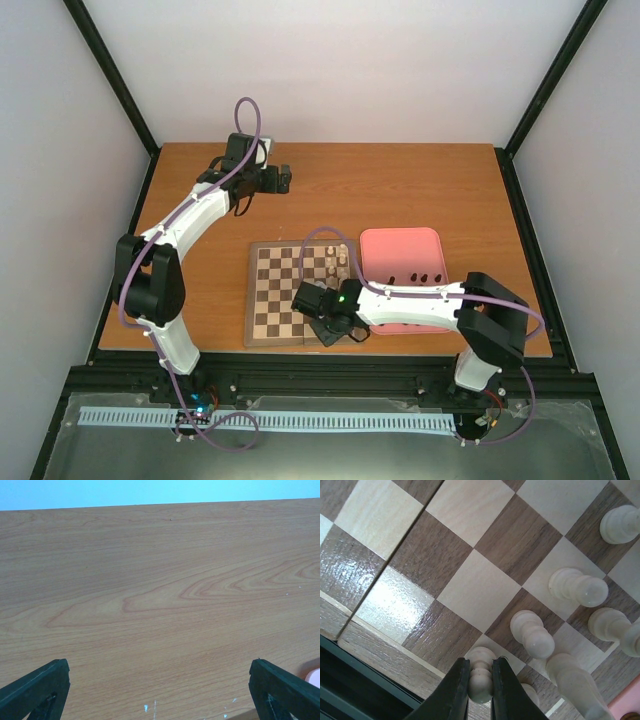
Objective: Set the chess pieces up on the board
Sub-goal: Place the chess piece on the chessboard.
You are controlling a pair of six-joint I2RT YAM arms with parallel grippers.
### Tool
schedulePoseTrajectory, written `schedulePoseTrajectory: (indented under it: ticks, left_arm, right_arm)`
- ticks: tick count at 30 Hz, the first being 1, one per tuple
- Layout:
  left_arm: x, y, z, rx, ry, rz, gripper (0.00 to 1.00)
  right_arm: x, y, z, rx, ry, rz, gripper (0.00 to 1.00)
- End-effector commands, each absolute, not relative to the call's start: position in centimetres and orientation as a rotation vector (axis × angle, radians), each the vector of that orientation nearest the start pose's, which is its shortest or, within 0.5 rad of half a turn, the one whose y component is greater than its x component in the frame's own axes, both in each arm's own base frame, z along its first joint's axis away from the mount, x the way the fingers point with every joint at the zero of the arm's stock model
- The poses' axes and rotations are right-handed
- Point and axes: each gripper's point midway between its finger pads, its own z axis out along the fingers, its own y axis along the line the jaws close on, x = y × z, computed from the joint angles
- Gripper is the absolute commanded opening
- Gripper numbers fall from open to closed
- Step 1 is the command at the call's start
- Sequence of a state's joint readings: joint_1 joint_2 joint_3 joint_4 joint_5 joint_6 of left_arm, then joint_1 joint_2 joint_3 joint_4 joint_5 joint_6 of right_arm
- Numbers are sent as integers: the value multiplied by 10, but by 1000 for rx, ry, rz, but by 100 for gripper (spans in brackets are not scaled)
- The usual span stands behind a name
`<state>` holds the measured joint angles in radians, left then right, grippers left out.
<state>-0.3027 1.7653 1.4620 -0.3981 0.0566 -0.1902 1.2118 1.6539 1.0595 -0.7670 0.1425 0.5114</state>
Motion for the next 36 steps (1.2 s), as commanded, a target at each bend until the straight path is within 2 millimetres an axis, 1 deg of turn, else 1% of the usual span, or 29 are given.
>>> schedulePoseTrajectory:
  ticks: [1,7,14,23,27,29,32,36]
  left_arm:
    - [490,-161,218,142,2241,-345,100]
    - [490,-162,218,144,2242,-345,100]
    - [490,-161,218,142,2241,-344,100]
    - [490,-161,220,143,2239,-348,100]
    - [490,-162,219,143,2239,-348,100]
    - [490,-161,220,142,2238,-347,100]
    - [490,-161,220,141,2238,-347,100]
    - [490,-161,219,143,2240,-345,100]
  right_arm:
    - [138,297,46,-960,2733,59,9]
    - [139,293,46,-950,2734,37,10]
    - [137,293,45,-954,2745,42,12]
    - [134,287,45,-949,2752,21,12]
    - [134,289,46,-953,2746,29,17]
    - [134,291,47,-959,2739,33,22]
    - [134,294,50,-971,2728,44,24]
    - [133,302,63,-986,2695,81,29]
